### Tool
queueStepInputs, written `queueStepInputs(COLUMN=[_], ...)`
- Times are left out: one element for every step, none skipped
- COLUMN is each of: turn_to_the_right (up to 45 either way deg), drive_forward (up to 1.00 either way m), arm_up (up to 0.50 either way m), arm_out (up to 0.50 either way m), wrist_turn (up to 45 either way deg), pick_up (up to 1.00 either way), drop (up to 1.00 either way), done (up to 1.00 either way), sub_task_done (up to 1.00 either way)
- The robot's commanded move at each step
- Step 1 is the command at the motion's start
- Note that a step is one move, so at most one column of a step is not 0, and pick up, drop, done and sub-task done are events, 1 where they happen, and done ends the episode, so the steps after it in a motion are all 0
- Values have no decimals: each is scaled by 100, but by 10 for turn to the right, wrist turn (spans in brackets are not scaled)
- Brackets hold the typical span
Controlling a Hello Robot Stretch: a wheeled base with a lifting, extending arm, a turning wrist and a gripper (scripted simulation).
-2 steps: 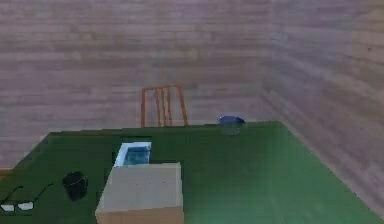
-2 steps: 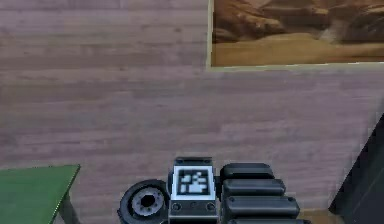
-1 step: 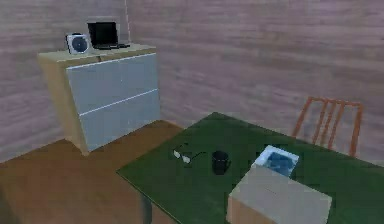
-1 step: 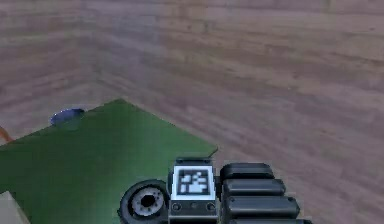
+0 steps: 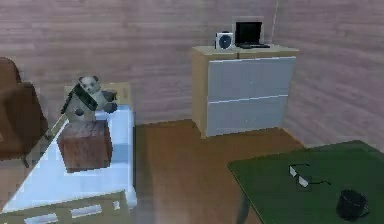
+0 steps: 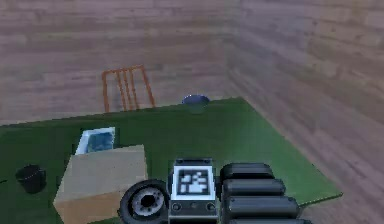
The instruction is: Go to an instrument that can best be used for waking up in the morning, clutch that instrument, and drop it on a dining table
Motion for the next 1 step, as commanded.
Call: queueStepInputs(turn_to_the_right=[0], drive_forward=[100], arm_up=[0], arm_out=[0], wrist_turn=[0], pick_up=[0], drop=[0], done=[0], sub_task_done=[0])
